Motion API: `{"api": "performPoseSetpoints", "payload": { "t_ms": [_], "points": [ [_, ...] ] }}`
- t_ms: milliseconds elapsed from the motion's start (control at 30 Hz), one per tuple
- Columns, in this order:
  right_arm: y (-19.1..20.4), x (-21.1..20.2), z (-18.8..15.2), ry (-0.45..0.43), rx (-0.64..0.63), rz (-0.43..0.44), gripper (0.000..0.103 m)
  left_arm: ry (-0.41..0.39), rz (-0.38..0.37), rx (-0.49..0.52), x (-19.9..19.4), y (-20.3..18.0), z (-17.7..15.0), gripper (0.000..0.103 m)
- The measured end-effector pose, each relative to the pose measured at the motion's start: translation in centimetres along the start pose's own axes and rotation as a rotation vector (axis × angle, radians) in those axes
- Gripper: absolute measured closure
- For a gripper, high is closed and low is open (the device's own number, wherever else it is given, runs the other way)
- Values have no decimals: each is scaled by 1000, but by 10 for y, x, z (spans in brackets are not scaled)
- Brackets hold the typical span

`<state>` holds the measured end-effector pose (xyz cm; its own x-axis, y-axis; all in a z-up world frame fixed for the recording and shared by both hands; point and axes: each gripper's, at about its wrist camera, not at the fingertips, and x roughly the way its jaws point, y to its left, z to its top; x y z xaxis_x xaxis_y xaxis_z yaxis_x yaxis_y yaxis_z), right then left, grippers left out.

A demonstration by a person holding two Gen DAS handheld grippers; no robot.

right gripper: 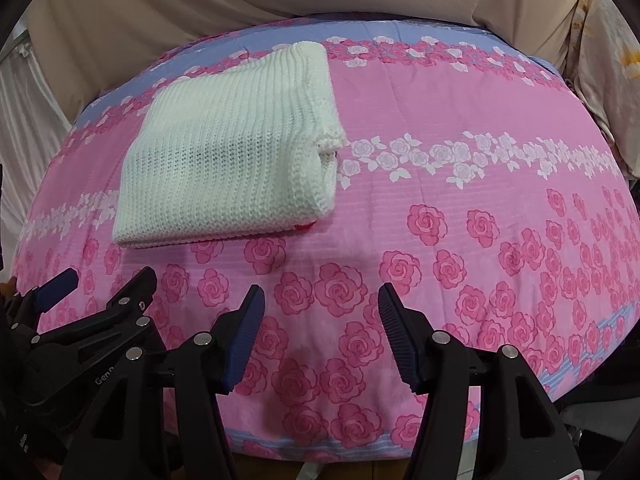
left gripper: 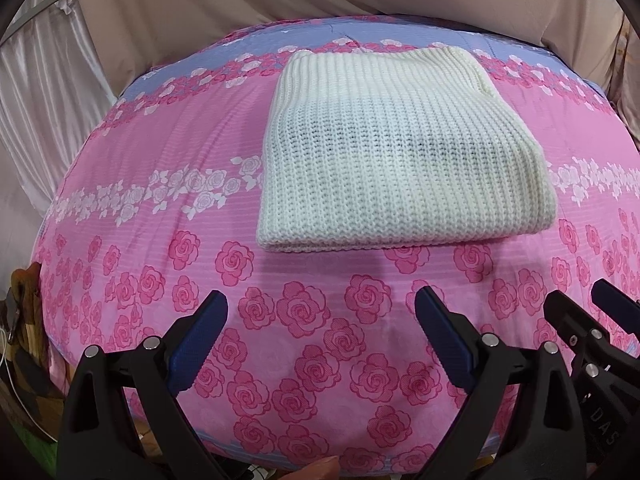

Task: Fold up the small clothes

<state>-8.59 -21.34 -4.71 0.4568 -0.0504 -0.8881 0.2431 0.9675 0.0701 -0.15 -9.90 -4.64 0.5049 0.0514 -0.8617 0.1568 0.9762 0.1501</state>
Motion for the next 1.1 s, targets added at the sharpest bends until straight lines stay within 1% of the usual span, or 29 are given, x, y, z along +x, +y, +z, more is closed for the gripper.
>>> {"api": "performPoseSetpoints", "payload": {
  "t_ms": [1100],
  "points": [
    [11,1,-4,6,-6,-7,45,7,13,-1,1,1,-3,11]
  ]
}}
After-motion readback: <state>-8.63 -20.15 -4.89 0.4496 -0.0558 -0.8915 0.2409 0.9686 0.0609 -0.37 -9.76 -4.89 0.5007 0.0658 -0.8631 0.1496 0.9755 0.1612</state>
